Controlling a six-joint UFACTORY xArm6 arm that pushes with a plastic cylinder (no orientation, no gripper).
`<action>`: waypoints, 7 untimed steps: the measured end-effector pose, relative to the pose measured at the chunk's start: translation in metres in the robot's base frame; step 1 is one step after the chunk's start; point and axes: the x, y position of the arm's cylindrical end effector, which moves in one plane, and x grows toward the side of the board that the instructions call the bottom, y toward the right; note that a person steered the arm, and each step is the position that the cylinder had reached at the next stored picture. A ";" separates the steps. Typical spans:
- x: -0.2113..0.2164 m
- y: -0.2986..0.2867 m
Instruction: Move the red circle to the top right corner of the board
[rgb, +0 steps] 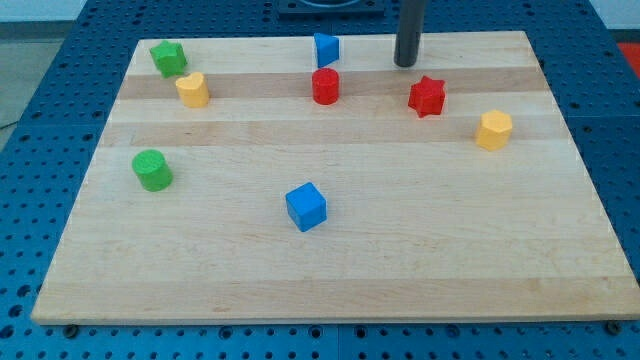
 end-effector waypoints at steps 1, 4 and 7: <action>0.025 -0.019; 0.092 -0.152; 0.044 -0.103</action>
